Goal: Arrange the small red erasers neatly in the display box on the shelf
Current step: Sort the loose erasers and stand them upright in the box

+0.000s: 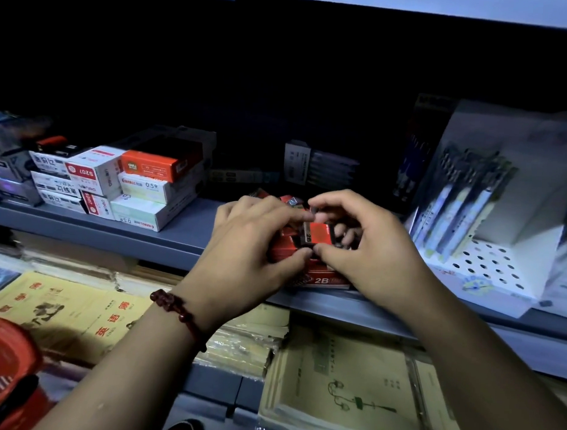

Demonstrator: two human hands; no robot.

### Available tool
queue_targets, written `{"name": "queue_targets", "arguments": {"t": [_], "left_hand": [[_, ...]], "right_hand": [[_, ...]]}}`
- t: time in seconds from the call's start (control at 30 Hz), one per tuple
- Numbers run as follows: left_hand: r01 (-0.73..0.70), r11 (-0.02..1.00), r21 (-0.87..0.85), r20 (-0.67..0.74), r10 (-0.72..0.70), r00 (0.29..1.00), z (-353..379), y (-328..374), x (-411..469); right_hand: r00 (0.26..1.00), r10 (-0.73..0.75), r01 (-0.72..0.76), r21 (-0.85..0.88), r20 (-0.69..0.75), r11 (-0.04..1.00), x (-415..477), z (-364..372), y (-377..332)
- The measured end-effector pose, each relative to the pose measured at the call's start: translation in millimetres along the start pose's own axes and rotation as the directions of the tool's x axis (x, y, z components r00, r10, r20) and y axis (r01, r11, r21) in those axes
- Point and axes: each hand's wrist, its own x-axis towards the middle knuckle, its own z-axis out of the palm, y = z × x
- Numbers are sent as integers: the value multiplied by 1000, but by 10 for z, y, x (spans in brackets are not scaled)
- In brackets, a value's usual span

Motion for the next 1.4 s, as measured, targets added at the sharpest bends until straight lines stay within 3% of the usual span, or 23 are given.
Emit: {"name": "queue_targets", "arguments": {"t": [0.13, 0.33, 0.53, 0.63, 0.73, 0.97, 1.4], "left_hand": [[41, 998, -43, -43, -42, 998, 62, 5, 4], [72, 985, -158, -129, -93, 987, 81, 24, 4], [99, 975, -200, -94, -119, 988, 89, 45, -26], [47, 986, -159, -64, -58, 996, 45, 14, -47], [5, 992, -127, -67, -13, 998, -6, -60, -48], [-12, 996, -86, -61, 7, 998, -25, -103, -54], [-15, 982, -188, -61, 4, 998, -51, -102, -97]], "right_hand": [[999, 19, -16, 120, -28, 993, 1, 34, 52], [984, 179, -170, 235, -15, 957, 12, 13, 12], [987, 155, -130, 326, -52, 936, -5, -19, -29], [976, 165, -122, 268, -142, 956, 16, -84, 0], [972, 135, -122, 79, -191, 989, 15, -221, 55], [995, 82, -92, -203, -58, 975, -29, -150, 104], [986, 142, -104, -342, 87, 934, -32, -159, 39]]}}
